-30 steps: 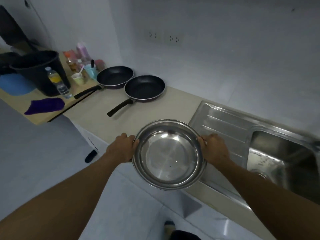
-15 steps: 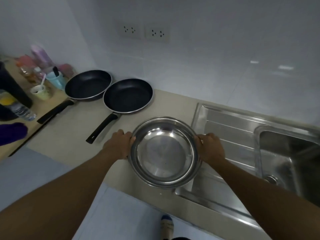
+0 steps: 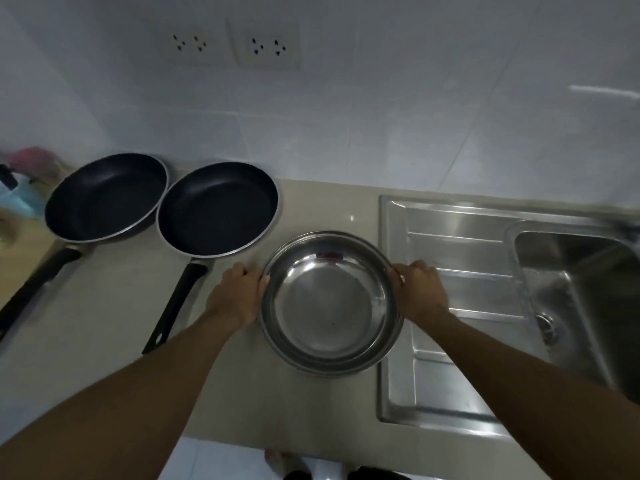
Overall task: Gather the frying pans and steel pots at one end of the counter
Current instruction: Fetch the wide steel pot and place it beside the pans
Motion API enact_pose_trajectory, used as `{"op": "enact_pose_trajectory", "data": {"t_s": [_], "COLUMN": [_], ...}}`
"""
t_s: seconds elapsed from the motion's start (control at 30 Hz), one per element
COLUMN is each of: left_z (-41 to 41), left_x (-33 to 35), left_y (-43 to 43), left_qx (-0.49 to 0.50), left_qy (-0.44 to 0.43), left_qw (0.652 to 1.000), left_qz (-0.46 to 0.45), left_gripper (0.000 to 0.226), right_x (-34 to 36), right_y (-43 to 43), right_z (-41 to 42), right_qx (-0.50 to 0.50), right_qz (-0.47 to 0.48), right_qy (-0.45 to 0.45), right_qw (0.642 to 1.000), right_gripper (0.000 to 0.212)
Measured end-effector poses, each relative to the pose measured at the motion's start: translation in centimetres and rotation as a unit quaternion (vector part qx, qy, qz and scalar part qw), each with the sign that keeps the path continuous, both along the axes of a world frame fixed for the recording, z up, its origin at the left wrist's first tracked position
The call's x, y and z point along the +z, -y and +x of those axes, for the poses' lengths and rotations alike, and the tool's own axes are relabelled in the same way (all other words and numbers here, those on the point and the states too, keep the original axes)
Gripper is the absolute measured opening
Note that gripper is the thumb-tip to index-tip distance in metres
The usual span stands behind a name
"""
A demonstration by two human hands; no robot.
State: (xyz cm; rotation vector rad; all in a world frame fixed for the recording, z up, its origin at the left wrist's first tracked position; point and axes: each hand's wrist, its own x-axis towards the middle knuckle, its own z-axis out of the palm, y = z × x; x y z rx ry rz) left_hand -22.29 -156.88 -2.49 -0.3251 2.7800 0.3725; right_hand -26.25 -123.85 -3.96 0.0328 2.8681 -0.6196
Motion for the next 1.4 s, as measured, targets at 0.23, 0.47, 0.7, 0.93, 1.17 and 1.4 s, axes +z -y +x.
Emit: {"op": "enact_pose_trajectory", "data": {"t_s": [0.23, 0.47, 0.7, 0.93, 1.17, 1.4], "left_z": [-2.8, -3.1, -0.9, -4.1, -10.4, -15.5], "left_x": [-1.6, -1.5, -3.4, -4.0, -3.8, -4.0], "left_y": [1.8, 1.6, 0.5, -0.2, -1.4, -1.4], "left_qx": [-0.035, -0.076, -0.158, -0.169, -0.156, -0.162], "left_qy": [-0.033, -0.148, -0.154, -0.149, -0.123, -0.114], "left_qw": [0.998, 0.986, 0.975, 0.974, 0.978, 0.979], "left_qz": [0.028, 0.025, 0.024, -0.035, -0.067, -0.042], "left_gripper": [0.039, 0.05, 0.078, 0.076, 0.071, 0.071], "right_x": [-0.5, -1.2, -2.6, -3.0, -2.7, -2.3], "right_y": [2.0, 3.3, 4.6, 4.2, 3.5, 3.3], "right_z": [-0.2, 1.2, 3.1, -0.5, -6.5, -11.2], "right_qx": [-0.06, -0.046, 0.01, 0.011, 0.008, 0.007], "right_qz": [0.019, 0.059, 0.086, 0.1, 0.109, 0.114], "right_qy": [-0.019, -0.067, -0.078, -0.084, -0.084, -0.087], "right_qw": [0.998, 0.995, 0.993, 0.991, 0.99, 0.99], "right_gripper": [0.041, 0.053, 0.087, 0.082, 0.073, 0.07]}}
